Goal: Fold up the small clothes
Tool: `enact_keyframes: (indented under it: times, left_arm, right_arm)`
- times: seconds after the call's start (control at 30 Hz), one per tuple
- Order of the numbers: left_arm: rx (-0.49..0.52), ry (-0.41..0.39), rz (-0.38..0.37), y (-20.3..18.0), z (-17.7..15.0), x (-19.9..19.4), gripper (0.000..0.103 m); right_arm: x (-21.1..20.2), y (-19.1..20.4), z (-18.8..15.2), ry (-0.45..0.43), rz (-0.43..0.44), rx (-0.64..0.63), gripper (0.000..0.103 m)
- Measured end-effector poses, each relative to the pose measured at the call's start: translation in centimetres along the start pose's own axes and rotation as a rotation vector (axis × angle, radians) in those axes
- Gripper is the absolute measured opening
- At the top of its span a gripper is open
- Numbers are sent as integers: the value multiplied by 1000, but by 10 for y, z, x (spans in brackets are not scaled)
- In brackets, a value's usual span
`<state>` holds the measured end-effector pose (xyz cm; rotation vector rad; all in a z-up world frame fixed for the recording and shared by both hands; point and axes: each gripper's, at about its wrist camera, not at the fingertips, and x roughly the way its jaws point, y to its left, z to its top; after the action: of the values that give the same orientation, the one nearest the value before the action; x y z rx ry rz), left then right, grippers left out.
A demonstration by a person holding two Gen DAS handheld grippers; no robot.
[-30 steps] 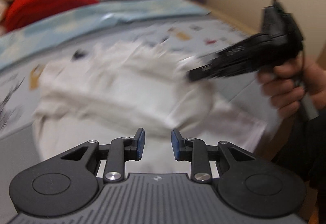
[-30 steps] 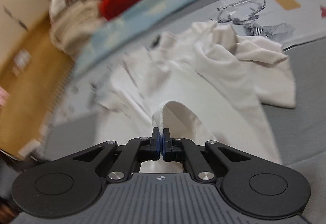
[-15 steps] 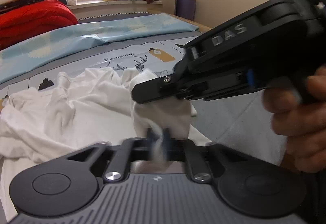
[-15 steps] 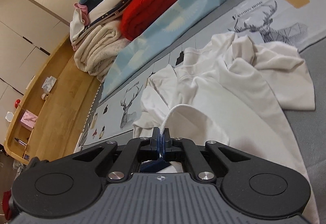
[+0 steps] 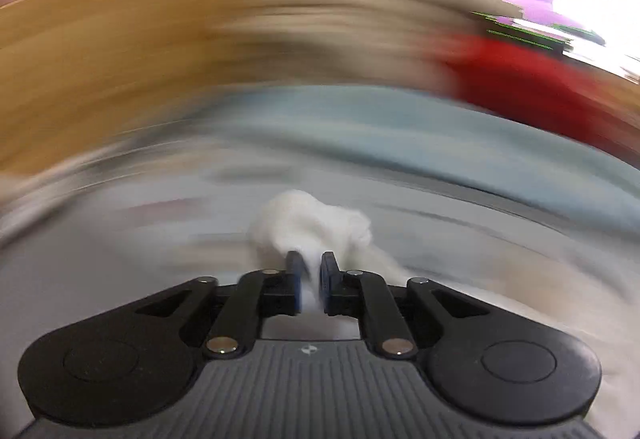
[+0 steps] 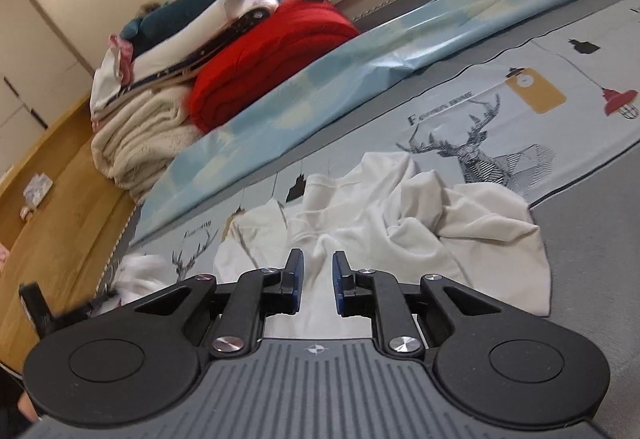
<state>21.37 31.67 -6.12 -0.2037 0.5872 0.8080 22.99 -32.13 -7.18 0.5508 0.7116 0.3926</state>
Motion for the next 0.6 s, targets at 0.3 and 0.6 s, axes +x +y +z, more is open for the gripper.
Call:
enact_keyframes:
  times: [0.3, 0.6]
  left_arm:
    - [-248, 174, -145, 45, -6, 48, 37]
    - [-188, 289, -255, -2, -54, 85, 37]
  right_arm:
    - [22, 15, -5, 53, -64, -47, 17]
    - [24, -7, -5, 23, -214, 25, 17]
